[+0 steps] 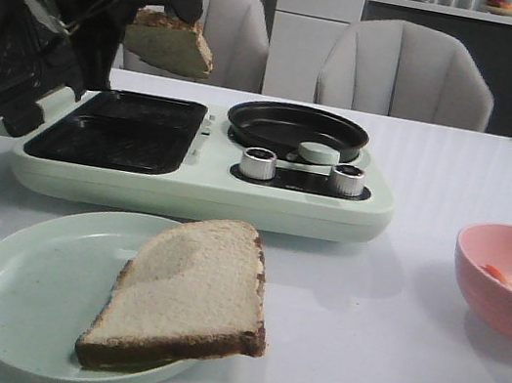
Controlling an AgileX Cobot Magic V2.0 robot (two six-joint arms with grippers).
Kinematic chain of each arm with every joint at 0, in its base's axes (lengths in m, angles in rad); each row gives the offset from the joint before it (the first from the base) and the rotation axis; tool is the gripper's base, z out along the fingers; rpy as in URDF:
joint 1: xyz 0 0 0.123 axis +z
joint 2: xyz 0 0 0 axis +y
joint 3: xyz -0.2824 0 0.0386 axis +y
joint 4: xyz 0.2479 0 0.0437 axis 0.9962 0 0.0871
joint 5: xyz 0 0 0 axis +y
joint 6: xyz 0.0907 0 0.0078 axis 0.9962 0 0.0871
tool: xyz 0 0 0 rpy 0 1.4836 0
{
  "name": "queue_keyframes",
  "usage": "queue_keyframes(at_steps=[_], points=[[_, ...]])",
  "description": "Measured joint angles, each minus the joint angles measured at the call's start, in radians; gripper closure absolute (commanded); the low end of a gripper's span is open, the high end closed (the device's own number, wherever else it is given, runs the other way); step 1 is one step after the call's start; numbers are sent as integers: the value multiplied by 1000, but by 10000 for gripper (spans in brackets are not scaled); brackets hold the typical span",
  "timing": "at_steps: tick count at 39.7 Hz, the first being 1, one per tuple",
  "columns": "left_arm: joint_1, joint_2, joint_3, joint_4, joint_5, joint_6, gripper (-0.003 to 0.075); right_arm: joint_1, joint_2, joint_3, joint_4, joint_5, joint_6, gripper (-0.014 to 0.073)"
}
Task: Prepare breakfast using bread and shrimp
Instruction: 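Lower the held bread slice into the press tray and release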
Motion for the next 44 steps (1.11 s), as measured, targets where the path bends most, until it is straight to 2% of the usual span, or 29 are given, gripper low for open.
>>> queue_keyframes(at_steps=[7, 16, 28, 32, 44], points=[[10, 110, -116, 0, 4, 0, 622, 0, 0, 0, 0, 0, 0, 36], [19, 159, -124, 0, 13, 0, 622, 0, 0, 0, 0, 0, 0, 36], [27, 180, -108, 0, 89, 0, 610, 0, 0, 0, 0, 0, 0, 36], [27, 180, -80, 0, 89, 0, 566, 0, 0, 0, 0, 0, 0, 36], [23, 176, -48, 12, 91, 0, 291, 0, 0, 0, 0, 0, 0, 36]])
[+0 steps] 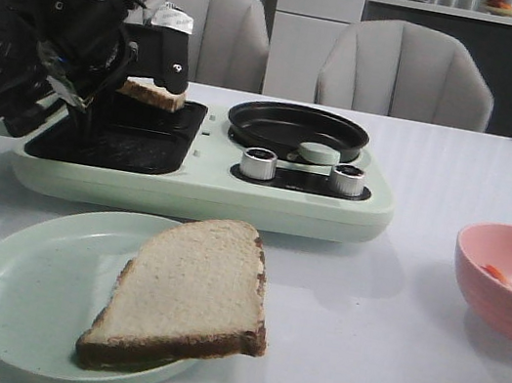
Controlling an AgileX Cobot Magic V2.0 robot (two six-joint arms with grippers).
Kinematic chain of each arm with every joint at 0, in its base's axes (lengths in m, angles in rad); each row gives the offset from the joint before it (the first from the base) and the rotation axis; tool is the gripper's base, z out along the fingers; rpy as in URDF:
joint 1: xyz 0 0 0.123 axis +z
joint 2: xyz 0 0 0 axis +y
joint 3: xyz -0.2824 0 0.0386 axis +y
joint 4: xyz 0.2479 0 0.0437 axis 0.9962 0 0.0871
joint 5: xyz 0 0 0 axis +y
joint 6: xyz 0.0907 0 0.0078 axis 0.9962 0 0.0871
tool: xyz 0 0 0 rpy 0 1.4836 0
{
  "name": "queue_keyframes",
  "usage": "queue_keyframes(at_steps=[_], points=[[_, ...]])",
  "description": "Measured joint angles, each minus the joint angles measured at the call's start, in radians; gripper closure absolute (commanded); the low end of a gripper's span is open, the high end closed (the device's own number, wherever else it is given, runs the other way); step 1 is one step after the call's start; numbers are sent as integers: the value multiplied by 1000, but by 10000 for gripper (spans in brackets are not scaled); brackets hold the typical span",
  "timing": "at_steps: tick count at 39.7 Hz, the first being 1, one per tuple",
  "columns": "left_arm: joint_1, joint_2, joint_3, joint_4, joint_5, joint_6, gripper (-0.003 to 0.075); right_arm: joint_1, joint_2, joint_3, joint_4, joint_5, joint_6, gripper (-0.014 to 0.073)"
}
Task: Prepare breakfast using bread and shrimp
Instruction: 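Lower the held bread slice into the press tray and release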
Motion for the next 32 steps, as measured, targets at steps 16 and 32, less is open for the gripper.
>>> queue_keyframes(at_steps=[16, 32], points=[[-46, -85, 17, -6, 18, 8, 260, 0, 0, 0, 0, 0, 0, 36], [-69, -280, 65, -693, 23, 481, 263, 0, 0, 0, 0, 0, 0, 36]])
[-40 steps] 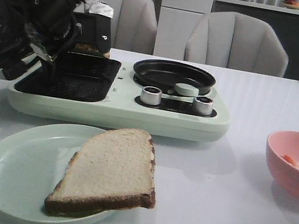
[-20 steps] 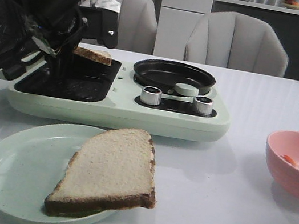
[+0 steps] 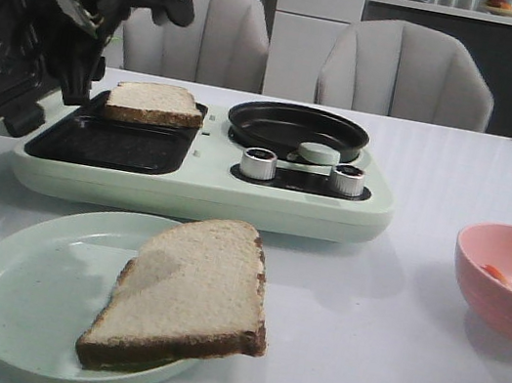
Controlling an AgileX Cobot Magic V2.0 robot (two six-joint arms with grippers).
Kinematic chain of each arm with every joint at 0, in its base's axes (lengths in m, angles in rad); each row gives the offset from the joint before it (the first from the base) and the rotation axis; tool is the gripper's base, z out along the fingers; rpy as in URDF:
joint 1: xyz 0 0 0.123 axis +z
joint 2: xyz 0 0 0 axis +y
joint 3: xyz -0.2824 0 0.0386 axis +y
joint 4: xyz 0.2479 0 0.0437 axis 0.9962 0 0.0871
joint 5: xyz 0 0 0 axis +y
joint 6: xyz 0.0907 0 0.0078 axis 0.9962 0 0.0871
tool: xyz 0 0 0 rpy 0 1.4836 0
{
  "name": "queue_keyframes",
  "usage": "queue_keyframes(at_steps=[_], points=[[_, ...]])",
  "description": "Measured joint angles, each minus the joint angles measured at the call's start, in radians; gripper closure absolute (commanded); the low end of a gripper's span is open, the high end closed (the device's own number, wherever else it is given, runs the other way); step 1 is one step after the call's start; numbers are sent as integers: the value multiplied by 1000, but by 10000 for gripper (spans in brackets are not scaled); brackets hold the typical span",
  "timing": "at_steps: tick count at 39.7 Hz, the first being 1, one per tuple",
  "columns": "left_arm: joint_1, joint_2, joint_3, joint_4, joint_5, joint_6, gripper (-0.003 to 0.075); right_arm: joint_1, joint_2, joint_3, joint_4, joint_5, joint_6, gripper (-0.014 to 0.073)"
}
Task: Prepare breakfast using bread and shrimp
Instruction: 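Lower the held bread slice into the press tray and release, then withdraw the left gripper from the press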
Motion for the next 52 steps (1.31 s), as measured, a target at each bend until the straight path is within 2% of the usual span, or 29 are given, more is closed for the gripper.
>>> queue_keyframes(at_steps=[5, 17, 21, 26, 41, 48, 52], points=[[-6, -117, 26, -188, 2, 25, 263, 0, 0, 0, 0, 0, 0, 36], [-125, -471, 119, -562, 36, 67, 263, 0, 0, 0, 0, 0, 0, 36], [-134, -589, 183, -710, 71, 69, 263, 0, 0, 0, 0, 0, 0, 36], [-135, -714, 274, -822, 80, 69, 263, 0, 0, 0, 0, 0, 0, 36], [-135, -1097, 559, -956, 82, 69, 263, 0, 0, 0, 0, -7, 0, 36], [-135, -1246, 633, -968, 82, 69, 263, 0, 0, 0, 0, -12, 0, 36], [-135, -1301, 647, -969, 85, 69, 263, 0, 4, 0, 48, -12, 0, 36]])
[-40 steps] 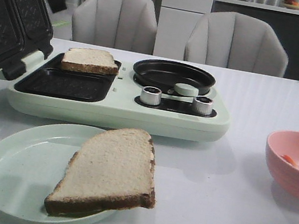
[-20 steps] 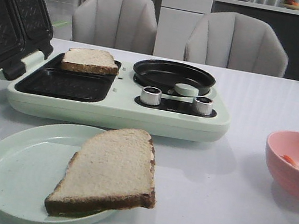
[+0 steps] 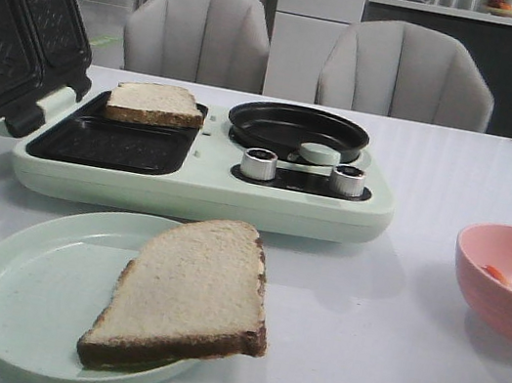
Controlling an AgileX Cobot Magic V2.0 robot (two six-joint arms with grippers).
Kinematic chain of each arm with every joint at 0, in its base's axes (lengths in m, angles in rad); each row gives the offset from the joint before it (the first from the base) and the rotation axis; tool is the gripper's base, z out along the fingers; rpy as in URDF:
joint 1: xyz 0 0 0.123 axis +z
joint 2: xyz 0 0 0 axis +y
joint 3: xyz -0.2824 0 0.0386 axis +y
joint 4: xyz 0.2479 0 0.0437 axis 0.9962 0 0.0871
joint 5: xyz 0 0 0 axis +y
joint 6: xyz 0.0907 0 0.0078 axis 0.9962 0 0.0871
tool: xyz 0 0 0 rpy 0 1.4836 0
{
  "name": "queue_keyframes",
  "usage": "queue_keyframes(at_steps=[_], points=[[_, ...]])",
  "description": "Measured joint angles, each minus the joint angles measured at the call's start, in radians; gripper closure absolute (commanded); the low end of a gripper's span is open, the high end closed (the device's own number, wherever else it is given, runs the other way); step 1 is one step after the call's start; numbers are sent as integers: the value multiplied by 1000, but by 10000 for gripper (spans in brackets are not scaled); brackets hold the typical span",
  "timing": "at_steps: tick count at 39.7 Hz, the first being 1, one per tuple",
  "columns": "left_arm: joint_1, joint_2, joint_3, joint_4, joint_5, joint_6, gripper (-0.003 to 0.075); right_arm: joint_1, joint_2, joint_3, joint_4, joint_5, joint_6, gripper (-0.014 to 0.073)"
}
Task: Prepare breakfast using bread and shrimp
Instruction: 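Withdraw the left gripper from the press, then reach the right gripper to the plate and grasp the second bread slice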
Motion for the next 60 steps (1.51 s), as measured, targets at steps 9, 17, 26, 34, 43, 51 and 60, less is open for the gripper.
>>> queue_keyframes(at_steps=[9, 17, 26, 34, 43, 51, 60], points=[[0, -30, 4, -1, 2, 0, 263, 79, 177, 0, 377, 33, -218, 38], [0, -30, 4, -2, 3, 0, 263, 293, 435, -3, 600, -15, -357, 39], [0, -30, 4, -2, 4, 0, 263, 460, 651, -21, 673, -129, -365, 39], [0, -30, 4, -2, 4, 0, 263, 496, 802, -125, 738, -137, -368, 39], [0, -30, 4, -2, 4, 0, 263, 496, 975, -277, 750, -102, -368, 39], [0, -30, 4, -2, 4, 0, 263, 496, 1116, -381, 751, -75, -368, 39], [0, -30, 4, -2, 4, 0, 263, 496, 1169, -418, 752, -75, -368, 39]])
